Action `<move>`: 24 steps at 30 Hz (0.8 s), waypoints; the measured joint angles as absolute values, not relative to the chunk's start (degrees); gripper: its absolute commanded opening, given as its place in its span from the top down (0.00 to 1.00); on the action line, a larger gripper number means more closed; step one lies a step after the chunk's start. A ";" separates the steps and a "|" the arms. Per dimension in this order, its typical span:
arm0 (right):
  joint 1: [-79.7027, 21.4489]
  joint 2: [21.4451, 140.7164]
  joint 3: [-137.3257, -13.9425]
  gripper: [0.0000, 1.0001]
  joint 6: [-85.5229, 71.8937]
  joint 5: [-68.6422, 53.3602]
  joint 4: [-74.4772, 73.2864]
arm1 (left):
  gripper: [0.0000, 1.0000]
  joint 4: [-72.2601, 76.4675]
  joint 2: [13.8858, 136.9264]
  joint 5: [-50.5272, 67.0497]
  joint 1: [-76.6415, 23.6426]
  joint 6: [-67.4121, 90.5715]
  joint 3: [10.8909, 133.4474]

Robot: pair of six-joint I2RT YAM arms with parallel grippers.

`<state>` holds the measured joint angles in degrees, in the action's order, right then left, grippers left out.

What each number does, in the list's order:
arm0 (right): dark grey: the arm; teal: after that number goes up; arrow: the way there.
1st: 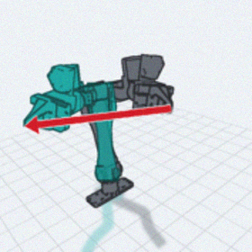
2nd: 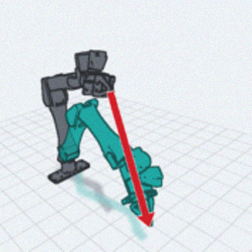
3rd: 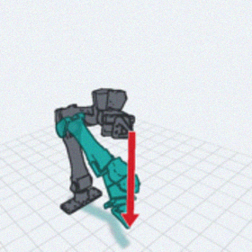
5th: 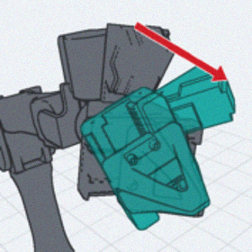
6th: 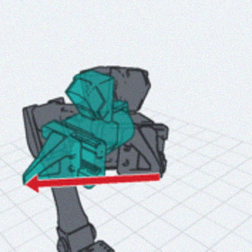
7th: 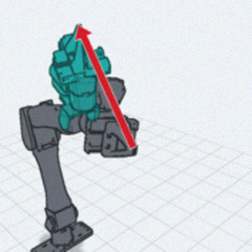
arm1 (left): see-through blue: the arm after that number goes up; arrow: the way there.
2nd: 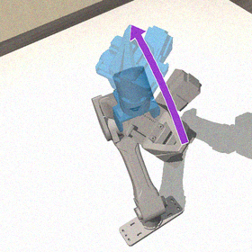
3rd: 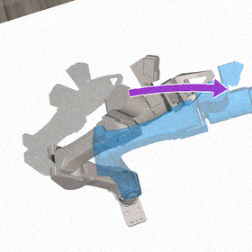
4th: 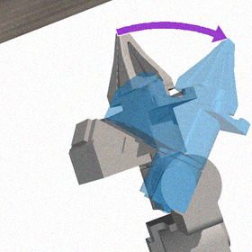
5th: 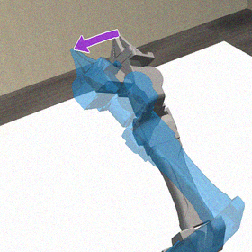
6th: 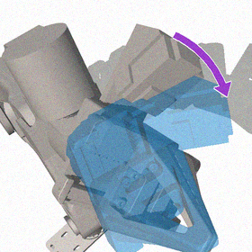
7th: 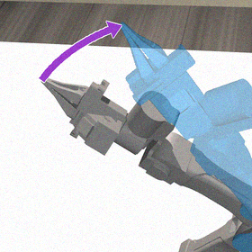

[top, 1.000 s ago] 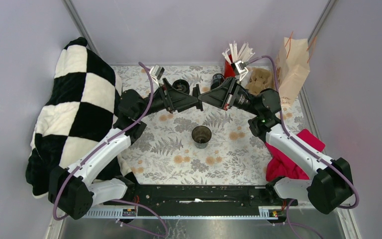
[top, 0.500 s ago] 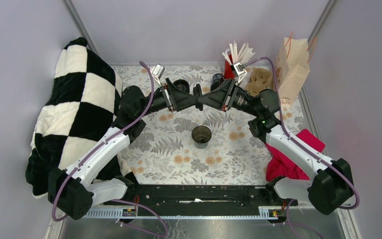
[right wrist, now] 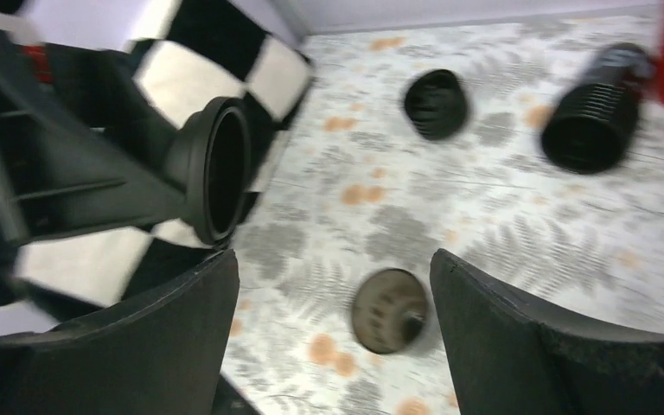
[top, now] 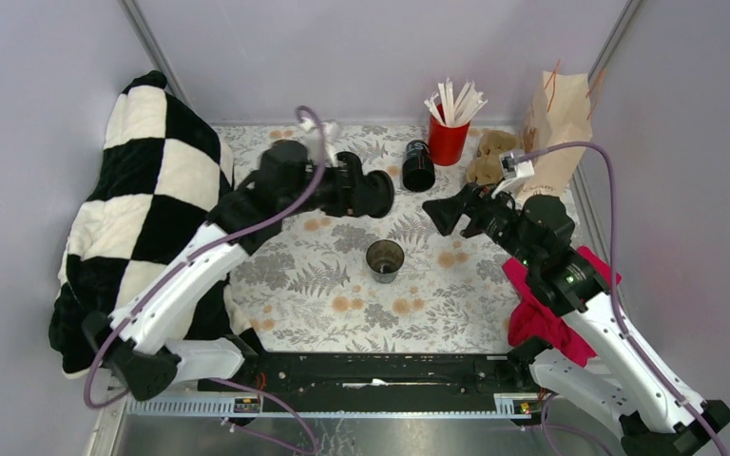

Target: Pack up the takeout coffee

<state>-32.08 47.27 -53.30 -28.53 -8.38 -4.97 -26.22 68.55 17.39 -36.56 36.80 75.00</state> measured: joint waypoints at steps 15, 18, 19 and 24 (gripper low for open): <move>-28.67 56.69 -40.32 0.00 -19.40 1.02 -15.99 | 0.33 -53.12 95.44 -8.21 -52.64 20.69 90.08; -23.94 57.52 -38.28 0.00 -19.53 -3.11 -14.61 | 0.33 -54.19 95.96 -8.69 -52.69 19.46 91.53; -22.98 57.84 -38.04 0.00 -19.55 -4.08 -14.17 | 0.32 -54.43 96.12 -8.80 -52.75 19.20 91.92; -19.59 60.12 -37.65 0.00 -19.59 -8.51 -11.68 | 0.30 -55.13 98.48 -8.21 -52.86 17.76 93.51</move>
